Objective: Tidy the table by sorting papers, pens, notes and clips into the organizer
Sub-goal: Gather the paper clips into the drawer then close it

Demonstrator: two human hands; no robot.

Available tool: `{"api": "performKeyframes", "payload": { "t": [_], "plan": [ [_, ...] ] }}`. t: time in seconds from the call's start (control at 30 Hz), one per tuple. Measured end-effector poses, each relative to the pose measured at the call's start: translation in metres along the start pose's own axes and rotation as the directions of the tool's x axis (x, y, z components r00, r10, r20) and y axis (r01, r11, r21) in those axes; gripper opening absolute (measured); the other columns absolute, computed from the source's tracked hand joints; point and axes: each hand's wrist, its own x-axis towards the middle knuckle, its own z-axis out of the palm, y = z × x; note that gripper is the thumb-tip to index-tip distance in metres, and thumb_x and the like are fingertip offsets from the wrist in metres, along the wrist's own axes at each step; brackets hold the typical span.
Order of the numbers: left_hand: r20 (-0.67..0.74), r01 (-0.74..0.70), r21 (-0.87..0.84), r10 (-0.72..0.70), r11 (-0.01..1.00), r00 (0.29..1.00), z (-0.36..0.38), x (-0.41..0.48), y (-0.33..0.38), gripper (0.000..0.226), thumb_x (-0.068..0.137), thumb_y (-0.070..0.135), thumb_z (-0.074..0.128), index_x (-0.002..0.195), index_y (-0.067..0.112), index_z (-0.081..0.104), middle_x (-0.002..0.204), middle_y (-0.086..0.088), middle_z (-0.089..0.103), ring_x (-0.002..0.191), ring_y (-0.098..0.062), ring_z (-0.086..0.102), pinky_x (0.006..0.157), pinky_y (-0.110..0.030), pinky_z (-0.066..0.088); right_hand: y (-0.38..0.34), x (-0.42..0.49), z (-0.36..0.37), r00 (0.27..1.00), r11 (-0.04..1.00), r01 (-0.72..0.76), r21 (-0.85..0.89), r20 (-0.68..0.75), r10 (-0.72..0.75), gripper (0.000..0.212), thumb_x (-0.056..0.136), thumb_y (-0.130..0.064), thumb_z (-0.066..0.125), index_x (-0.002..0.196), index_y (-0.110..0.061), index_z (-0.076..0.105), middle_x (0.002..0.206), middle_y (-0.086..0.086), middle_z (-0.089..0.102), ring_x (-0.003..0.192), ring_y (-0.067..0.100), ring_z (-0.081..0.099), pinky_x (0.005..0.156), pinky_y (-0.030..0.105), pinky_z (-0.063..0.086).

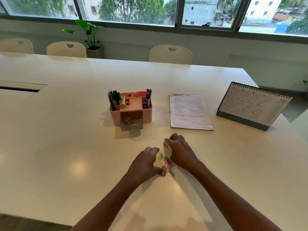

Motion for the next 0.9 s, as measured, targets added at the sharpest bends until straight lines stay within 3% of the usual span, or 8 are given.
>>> {"api": "performKeyframes", "payload": {
  "t": [0.13,0.33,0.4,0.47,0.53,0.6,0.77,0.9],
  "plan": [
    [-0.056,-0.027,-0.025,0.026,0.999,0.998,0.001,-0.002,-0.001,0.074,0.080,0.034,0.090,0.144,0.017,0.058,0.126,0.002,0.060,0.099,-0.007,0.056,0.084,-0.024,0.053,-0.004,-0.007,0.000,0.993,0.993,0.116,-0.030,-0.013,-0.116,0.052,0.087,-0.020,0.080,0.136,-0.015,0.065,0.132,0.003,0.054,0.121,0.020,0.048,0.092,0.036,0.057],
    [-0.083,-0.045,-0.051,0.040,0.998,0.996,-0.001,-0.005,-0.005,0.063,0.084,0.028,0.087,0.141,0.019,0.063,0.119,0.005,0.059,0.094,-0.003,0.053,0.079,-0.016,0.045,0.002,-0.040,-0.002,0.970,0.970,0.237,0.061,0.036,-0.239,0.041,0.093,-0.024,0.078,0.133,-0.021,0.071,0.124,-0.002,0.062,0.112,0.014,0.055,0.085,0.029,0.058],
    [-0.061,-0.046,-0.049,0.043,0.998,0.997,-0.003,-0.003,-0.006,0.066,0.083,0.026,0.088,0.143,0.020,0.061,0.118,0.004,0.057,0.093,-0.005,0.052,0.078,-0.017,0.045,0.006,-0.045,-0.012,0.982,0.970,0.164,0.179,0.061,-0.177,0.038,0.095,-0.020,0.076,0.132,-0.020,0.071,0.124,0.000,0.066,0.106,0.011,0.062,0.084,0.027,0.059],
    [-0.023,-0.038,-0.052,0.037,0.998,0.999,-0.005,0.000,-0.006,0.072,0.082,0.023,0.089,0.147,0.020,0.057,0.123,0.002,0.057,0.097,-0.010,0.054,0.081,-0.022,0.050,0.010,-0.050,-0.024,0.990,0.964,0.001,0.264,0.135,-0.038,0.052,0.092,-0.027,0.080,0.141,-0.021,0.064,0.131,-0.001,0.062,0.106,0.009,0.062,0.088,0.029,0.060],
    [0.007,-0.031,-0.025,0.031,0.999,0.999,-0.007,0.003,-0.007,0.079,0.081,0.023,0.089,0.151,0.021,0.052,0.132,0.001,0.054,0.110,-0.014,0.057,0.089,-0.030,0.056,0.010,-0.056,-0.034,0.959,0.962,-0.143,0.233,0.274,0.077,0.075,0.081,-0.039,0.088,0.147,-0.024,0.056,0.135,-0.003,0.054,0.112,0.012,0.057,0.092,0.033,0.058],
    [0.021,-0.028,0.008,0.027,1.000,0.999,-0.008,0.006,-0.006,0.081,0.081,0.022,0.090,0.152,0.021,0.051,0.136,0.002,0.051,0.118,-0.018,0.058,0.094,-0.037,0.058,0.003,-0.059,-0.036,0.933,0.969,-0.188,0.160,0.337,0.126,0.084,0.075,-0.042,0.092,0.147,-0.024,0.053,0.134,-0.003,0.050,0.115,0.016,0.054,0.093,0.035,0.057],
    [0.021,-0.055,0.086,0.053,0.995,0.998,-0.008,0.012,0.001,0.069,0.078,0.022,0.091,0.141,0.018,0.062,0.132,0.000,0.053,0.108,-0.020,0.062,0.091,-0.038,0.057,-0.013,-0.056,-0.019,0.953,0.969,-0.222,0.107,0.233,0.193,0.069,0.073,-0.037,0.093,0.132,-0.020,0.063,0.123,-0.001,0.053,0.099,0.015,0.055,0.080,0.029,0.051],
    [-0.010,-0.059,0.126,0.061,0.990,0.998,-0.006,0.014,0.004,0.049,0.076,0.023,0.093,0.121,0.019,0.074,0.120,0.001,0.062,0.095,-0.017,0.065,0.083,-0.037,0.059,-0.021,-0.051,-0.013,0.965,0.973,-0.220,0.070,0.162,0.207,0.053,0.078,-0.037,0.090,0.122,-0.017,0.069,0.116,0.004,0.058,0.091,0.017,0.062,0.079,0.033,0.058]
  ]
}}
